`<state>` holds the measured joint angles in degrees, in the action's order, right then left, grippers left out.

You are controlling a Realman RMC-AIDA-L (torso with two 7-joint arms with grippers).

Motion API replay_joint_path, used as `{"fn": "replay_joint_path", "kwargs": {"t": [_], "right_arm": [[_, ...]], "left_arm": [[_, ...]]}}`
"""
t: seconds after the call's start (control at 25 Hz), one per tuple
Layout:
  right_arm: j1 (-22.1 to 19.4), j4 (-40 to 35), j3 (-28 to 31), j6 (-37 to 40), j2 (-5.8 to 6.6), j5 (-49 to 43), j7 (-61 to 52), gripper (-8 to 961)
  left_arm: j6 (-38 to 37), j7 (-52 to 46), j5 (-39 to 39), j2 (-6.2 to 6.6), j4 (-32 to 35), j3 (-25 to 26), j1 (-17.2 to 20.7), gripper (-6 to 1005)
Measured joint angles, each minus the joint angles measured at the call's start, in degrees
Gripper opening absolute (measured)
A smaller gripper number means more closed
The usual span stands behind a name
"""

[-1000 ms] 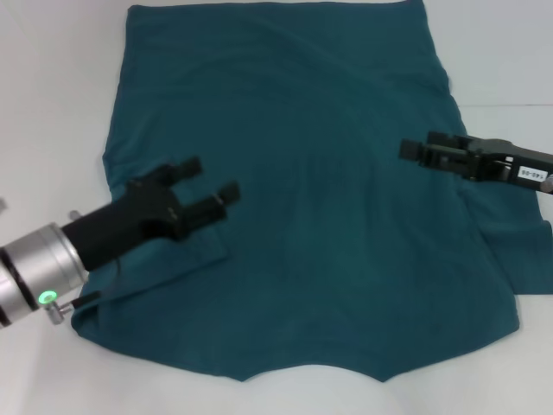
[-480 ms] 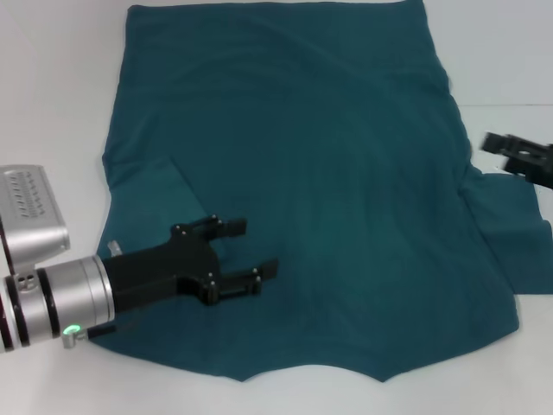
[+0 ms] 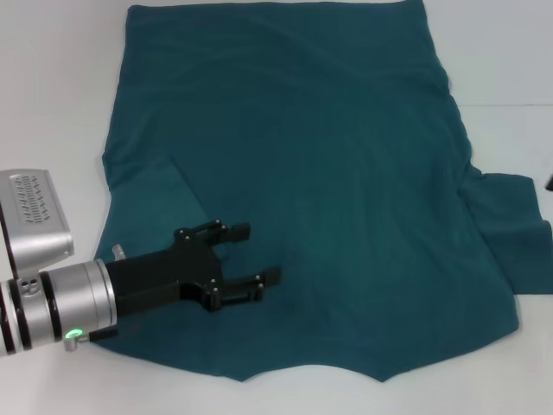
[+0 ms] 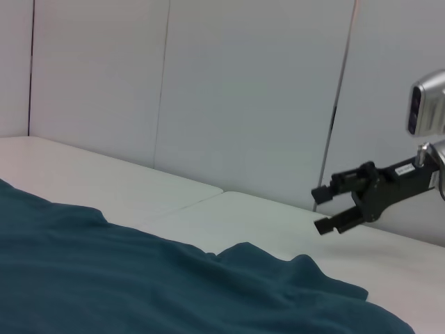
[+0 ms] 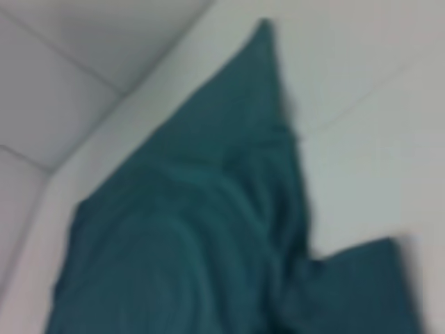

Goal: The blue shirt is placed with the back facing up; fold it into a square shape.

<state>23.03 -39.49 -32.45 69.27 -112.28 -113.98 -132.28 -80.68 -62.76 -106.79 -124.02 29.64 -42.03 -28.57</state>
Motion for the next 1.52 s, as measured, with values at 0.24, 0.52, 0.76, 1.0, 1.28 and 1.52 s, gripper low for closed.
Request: {"fn": "replay_joint_path", "kwargs": {"t": [0.24, 0.52, 0.76, 1.0, 1.28, 1.52], "right_arm": [[0.3, 0.0, 0.1, -3.9, 0.78, -6.4, -3.3, 819], [1.5, 0.7, 0.1, -4.9, 0.67, -7.0, -3.2, 815], [2.5, 1.8, -0.4, -6.7, -0.57, -7.2, -2.2, 812], [3.4, 3.8, -0.5, -9.1, -1.02, -7.2, -0.8, 809], [3.8, 3.9, -0.7, -10.1, -2.02, -7.2, 0.1, 805], [3.9, 4.0, -0.3, -10.3, -2.63, -7.0, 0.6, 802]], "left_arm": [[0.2, 0.0, 0.0, 0.0, -0.1, -0.1, 0.0, 830], [0.3, 0.0, -0.1, 0.0, -0.1, -0.2, 0.0, 830], [0.6, 0.0, -0.1, 0.0, -0.1, 0.1, 0.0, 830], [1.3, 0.4, -0.1, 0.0, -0.1, -0.2, -0.1, 830], [1.7, 0.5, -0.1, 0.0, -0.1, -0.2, 0.0, 829], [2.1, 0.5, -0.1, 0.0, -0.1, -0.1, -0.1, 829]]}}
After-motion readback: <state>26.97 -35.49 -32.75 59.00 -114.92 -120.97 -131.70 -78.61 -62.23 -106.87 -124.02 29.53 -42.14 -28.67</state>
